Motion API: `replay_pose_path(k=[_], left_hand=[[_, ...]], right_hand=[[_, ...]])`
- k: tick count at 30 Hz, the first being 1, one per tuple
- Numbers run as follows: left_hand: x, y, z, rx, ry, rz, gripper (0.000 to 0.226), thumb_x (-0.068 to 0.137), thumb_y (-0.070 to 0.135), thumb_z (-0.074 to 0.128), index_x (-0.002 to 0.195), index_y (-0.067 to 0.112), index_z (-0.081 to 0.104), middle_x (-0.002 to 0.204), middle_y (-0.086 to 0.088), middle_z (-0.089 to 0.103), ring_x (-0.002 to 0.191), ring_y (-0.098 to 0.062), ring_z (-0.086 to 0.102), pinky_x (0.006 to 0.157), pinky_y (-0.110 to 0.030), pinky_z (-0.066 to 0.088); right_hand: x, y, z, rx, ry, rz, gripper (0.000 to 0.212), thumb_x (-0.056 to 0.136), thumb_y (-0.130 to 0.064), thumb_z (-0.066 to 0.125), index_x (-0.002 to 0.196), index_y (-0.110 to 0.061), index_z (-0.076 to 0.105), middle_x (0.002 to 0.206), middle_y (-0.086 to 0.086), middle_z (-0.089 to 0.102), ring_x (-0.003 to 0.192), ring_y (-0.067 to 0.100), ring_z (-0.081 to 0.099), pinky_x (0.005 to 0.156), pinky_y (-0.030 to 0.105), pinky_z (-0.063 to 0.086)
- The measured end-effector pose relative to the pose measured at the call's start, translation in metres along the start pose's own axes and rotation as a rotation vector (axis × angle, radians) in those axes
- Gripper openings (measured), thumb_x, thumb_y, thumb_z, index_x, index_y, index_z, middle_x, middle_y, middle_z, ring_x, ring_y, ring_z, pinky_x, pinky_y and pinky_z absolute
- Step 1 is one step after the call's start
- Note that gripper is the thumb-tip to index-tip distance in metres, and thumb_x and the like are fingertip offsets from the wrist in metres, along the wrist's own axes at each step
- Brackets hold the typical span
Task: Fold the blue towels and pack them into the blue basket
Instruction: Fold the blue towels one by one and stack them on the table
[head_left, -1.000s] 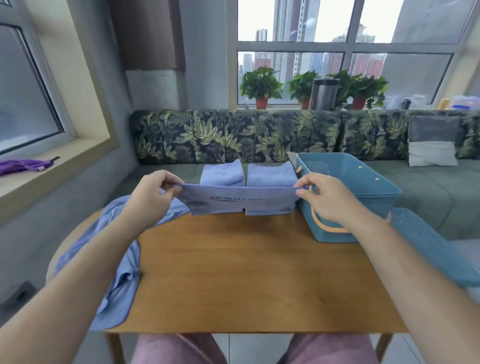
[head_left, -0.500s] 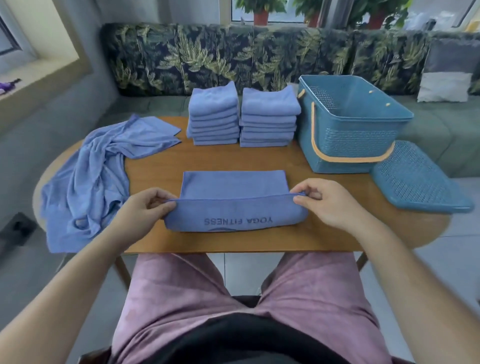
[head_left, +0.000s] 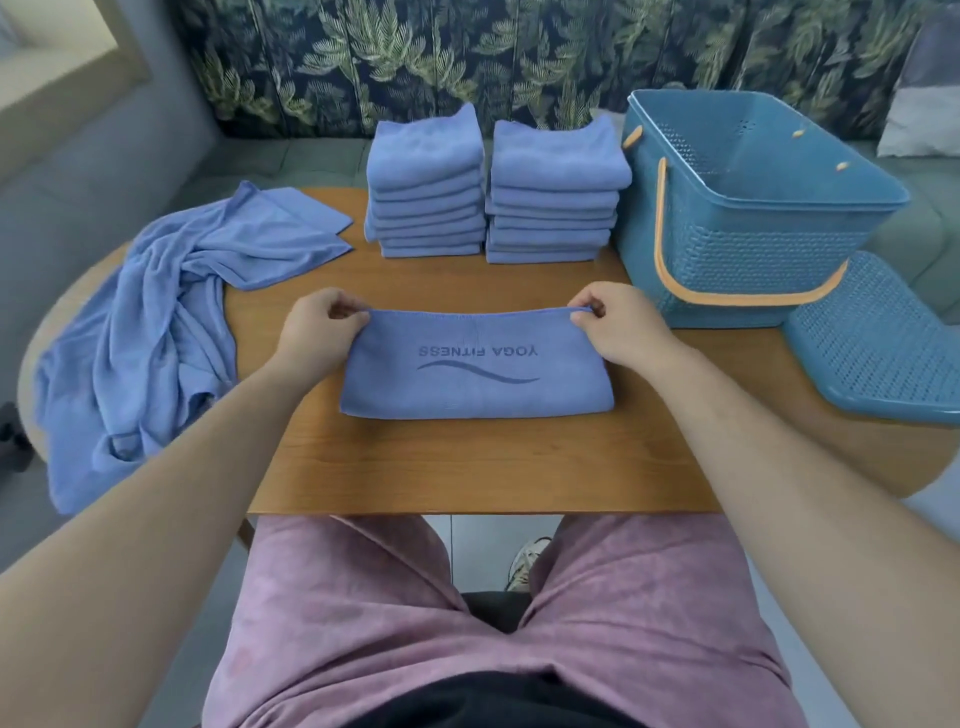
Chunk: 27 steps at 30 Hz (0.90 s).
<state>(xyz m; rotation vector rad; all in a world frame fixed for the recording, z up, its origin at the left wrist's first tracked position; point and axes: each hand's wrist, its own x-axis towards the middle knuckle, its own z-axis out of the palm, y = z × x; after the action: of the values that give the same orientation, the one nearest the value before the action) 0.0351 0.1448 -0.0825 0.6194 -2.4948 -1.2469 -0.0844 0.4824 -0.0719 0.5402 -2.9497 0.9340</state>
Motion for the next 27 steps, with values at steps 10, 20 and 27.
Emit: replay_pose_path(k=[10,20,27], left_hand=[[-0.040,0.018,0.052,0.370,0.111,0.420,0.025,0.096,0.020,0.054,0.114,0.010,0.068,0.121,-0.007,0.064,0.114,-0.028,0.059,0.095,-0.042,0.048],[-0.051,0.010,0.076,0.529,-0.223,0.388,0.049,0.106,0.040,0.033,0.154,0.029,0.036,0.163,0.010,0.023,0.153,-0.013,0.012,0.124,-0.039,0.007],[-0.028,-0.018,0.037,0.527,-0.253,0.243,0.053,0.105,0.052,0.027,0.155,0.036,0.029,0.164,0.015,0.016,0.153,-0.008,0.005,0.124,-0.038,0.001]], right_hand=[[-0.034,-0.046,0.040,-0.331,0.183,-0.138,0.039,0.095,-0.013,0.050,0.132,-0.018,0.062,0.133,0.005,0.055,0.127,0.029,0.046,0.101,0.041,0.036],[-0.055,-0.060,0.085,-0.388,-0.212,-0.033,0.060,0.105,-0.054,0.011,0.161,-0.032,0.009,0.169,-0.007,-0.003,0.155,0.017,-0.009,0.125,0.042,-0.007],[-0.057,-0.022,0.058,-0.398,-0.201,0.083,0.061,0.104,-0.055,0.008,0.161,-0.034,0.005,0.168,-0.007,-0.007,0.154,0.013,-0.011,0.125,0.043,-0.006]])
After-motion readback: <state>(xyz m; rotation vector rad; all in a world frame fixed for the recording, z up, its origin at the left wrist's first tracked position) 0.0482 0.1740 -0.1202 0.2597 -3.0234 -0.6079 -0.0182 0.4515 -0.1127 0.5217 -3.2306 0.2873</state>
